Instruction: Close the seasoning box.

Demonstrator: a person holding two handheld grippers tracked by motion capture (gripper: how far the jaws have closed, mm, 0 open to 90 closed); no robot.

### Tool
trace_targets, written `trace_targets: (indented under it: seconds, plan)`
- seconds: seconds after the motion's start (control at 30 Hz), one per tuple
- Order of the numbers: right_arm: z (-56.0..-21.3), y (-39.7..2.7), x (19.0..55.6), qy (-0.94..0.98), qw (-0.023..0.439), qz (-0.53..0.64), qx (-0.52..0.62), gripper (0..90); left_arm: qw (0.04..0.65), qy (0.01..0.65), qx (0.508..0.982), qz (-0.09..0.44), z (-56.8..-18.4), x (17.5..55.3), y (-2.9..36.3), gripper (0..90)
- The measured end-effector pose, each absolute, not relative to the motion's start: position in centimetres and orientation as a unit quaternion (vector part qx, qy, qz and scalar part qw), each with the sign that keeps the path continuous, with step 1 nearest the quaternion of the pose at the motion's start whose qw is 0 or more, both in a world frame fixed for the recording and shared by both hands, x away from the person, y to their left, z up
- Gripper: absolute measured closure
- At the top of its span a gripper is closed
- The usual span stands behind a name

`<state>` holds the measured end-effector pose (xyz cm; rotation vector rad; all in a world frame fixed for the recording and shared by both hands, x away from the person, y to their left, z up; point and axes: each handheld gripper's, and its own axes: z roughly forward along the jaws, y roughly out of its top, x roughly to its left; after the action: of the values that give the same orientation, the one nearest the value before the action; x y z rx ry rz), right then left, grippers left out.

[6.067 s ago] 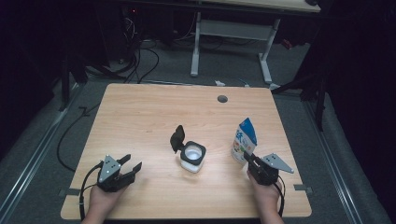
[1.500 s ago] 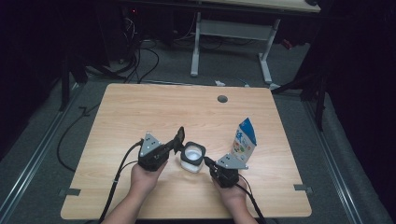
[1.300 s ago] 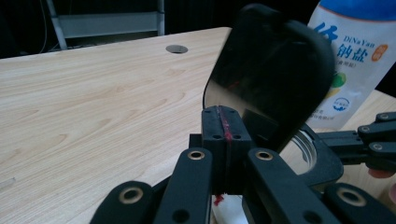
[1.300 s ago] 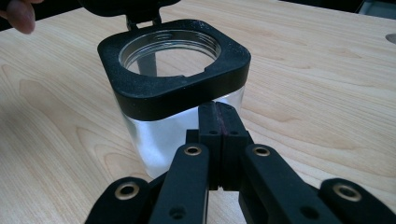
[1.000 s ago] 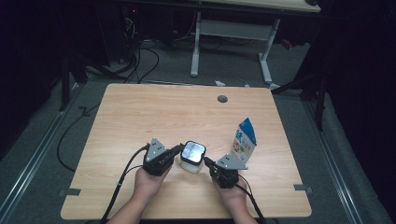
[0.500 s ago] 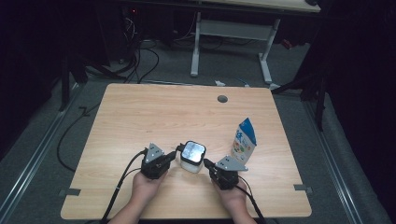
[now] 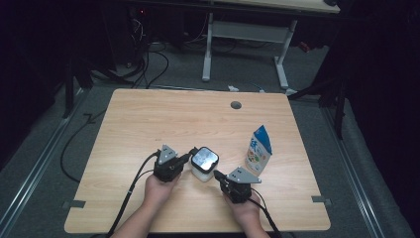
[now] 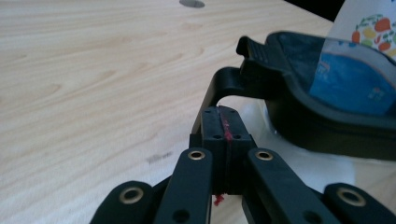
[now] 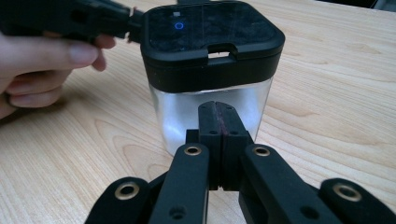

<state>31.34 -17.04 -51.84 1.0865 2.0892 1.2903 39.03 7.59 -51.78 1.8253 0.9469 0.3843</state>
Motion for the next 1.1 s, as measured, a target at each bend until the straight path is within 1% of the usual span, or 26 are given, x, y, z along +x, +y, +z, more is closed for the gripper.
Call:
trace_targets:
  seconds: [0.23, 0.4, 0.63, 0.87, 1.1]
  plan:
    - [-51.9, -17.1, 31.2, 0.759, 0.228, 0.466, 0.393, 90.0, 0.502, 0.389, 0.756, 0.158, -51.9, 40.6, 7.0, 90.0]
    - [-51.9, -17.6, 31.4, 0.757, 0.233, 0.462, 0.399, 90.0, 0.498, 0.387, 0.759, 0.163, -51.8, 40.3, 7.3, 90.0]
    - [-52.1, -18.4, 32.7, 0.745, 0.248, 0.453, 0.422, 90.0, 0.501, 0.389, 0.752, 0.181, -51.4, 37.5, 11.1, 90.0]
    - [-52.6, -18.5, 34.8, 0.741, 0.255, 0.440, 0.438, 90.0, 0.468, 0.404, 0.758, 0.205, -51.9, 34.6, 14.8, 89.1]
    - [-52.5, -17.8, 35.5, 0.747, 0.256, 0.436, 0.432, 90.0, 0.468, 0.419, 0.749, 0.209, -52.4, 34.0, 16.7, 85.8]
